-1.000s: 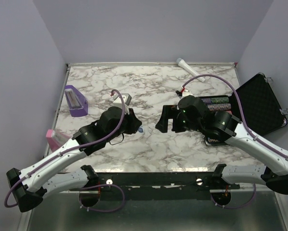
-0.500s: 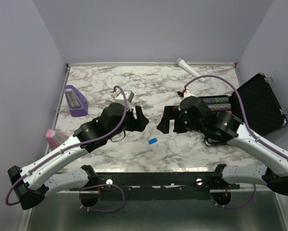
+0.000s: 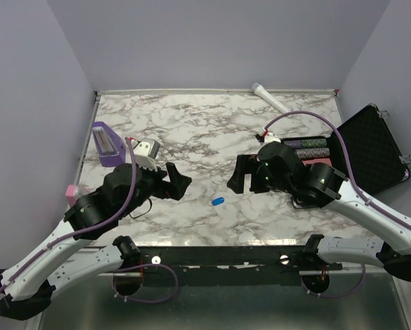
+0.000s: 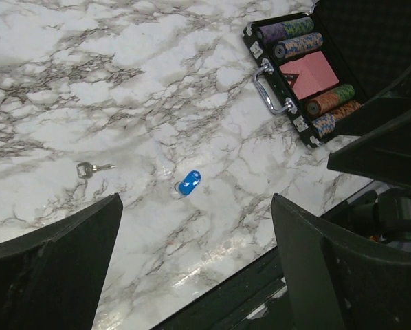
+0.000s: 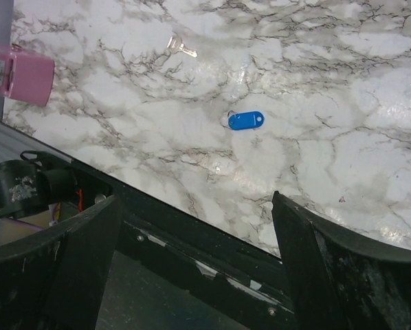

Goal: Remove the keys from the keyring

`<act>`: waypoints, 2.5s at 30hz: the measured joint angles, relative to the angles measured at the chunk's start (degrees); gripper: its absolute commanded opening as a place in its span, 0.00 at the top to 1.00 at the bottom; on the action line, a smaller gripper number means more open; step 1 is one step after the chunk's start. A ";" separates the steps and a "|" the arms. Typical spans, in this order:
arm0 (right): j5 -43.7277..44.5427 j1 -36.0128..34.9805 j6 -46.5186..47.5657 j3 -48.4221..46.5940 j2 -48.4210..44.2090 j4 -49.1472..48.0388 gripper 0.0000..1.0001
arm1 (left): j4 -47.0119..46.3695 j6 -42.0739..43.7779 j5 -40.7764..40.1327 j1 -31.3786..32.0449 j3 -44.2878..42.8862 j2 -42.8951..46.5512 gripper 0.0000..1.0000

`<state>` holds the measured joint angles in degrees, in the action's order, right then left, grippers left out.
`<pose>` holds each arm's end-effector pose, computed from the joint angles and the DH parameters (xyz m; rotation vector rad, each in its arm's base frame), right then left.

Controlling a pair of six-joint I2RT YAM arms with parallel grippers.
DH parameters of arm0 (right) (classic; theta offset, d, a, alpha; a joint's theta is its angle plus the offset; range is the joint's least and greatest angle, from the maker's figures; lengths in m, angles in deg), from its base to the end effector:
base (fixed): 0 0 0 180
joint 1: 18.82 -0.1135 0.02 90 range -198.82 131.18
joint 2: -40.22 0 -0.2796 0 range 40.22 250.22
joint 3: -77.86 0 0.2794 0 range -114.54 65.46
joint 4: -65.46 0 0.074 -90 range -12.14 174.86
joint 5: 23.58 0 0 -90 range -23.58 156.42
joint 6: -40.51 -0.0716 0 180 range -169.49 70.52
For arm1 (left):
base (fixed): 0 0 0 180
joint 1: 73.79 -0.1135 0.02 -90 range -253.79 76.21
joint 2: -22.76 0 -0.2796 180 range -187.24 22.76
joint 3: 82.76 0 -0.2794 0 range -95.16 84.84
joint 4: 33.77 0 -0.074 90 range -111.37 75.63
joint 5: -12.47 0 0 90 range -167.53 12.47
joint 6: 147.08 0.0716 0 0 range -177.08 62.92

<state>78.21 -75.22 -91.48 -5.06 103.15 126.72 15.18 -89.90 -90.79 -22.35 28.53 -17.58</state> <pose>0.1581 0.2115 0.3629 -0.1865 2.3548 0.6497 0.1296 -0.1362 0.3767 0.1638 1.9891 -0.7529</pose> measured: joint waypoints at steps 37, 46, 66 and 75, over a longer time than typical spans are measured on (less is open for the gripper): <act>21.99 0.02 25.35 20.13 -5.31 -30.29 0.00 | 15.93 0.09 -13.40 0.00 10.80 30.42 0.01; 32.17 3.21 38.71 31.26 -5.40 -50.51 0.00 | 16.33 -1.33 -14.91 0.00 10.82 30.69 0.01; 25.83 29.77 43.54 54.05 13.09 -94.16 0.00 | 16.39 -2.34 -17.66 0.00 11.47 31.82 0.01; 22.80 35.54 43.56 57.59 21.59 -114.36 0.00 | 16.31 -2.01 -17.84 0.00 11.96 32.30 0.01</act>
<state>101.01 -39.68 -47.92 52.53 124.75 12.36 31.49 -91.91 -108.62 -22.35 40.48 14.73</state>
